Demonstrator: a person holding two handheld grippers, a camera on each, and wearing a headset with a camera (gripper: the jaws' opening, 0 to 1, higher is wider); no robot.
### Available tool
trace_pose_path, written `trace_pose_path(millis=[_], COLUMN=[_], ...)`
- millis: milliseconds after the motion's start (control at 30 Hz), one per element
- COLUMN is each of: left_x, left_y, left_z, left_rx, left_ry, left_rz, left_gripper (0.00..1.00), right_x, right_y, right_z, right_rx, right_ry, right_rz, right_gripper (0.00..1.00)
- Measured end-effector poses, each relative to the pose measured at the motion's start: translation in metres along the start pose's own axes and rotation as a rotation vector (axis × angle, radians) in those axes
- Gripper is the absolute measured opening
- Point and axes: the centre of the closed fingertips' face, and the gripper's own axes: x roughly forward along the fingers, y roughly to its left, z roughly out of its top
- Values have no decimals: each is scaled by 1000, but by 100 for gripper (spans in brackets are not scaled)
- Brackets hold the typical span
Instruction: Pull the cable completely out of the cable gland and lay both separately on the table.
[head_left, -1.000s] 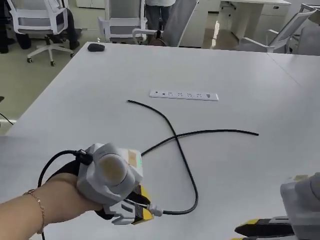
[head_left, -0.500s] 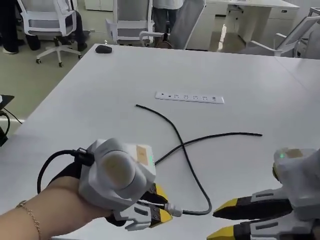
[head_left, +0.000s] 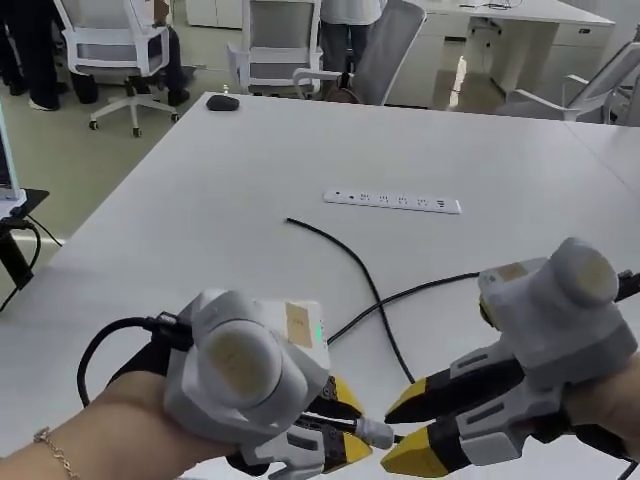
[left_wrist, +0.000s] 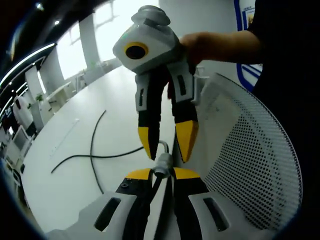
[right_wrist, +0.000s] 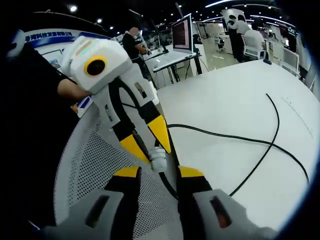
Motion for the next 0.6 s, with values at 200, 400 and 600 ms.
trace_pose_path(millis=[200, 400, 600], left_x=[0, 3, 6], left_y=[-1, -3, -3], left_z=[0, -3, -7], left_rx=[29, 70, 78], left_ry=[5, 26, 37], left_rz=[-3, -4, -9], left_gripper=[17, 17, 17], right_x=[4, 6, 9], right_y=[0, -1, 1], right_z=[-4, 0, -3], right_rx=[-1, -4, -16], right_ry=[24, 4, 22], right_rz=[28, 29, 23], right_gripper=[21, 15, 13])
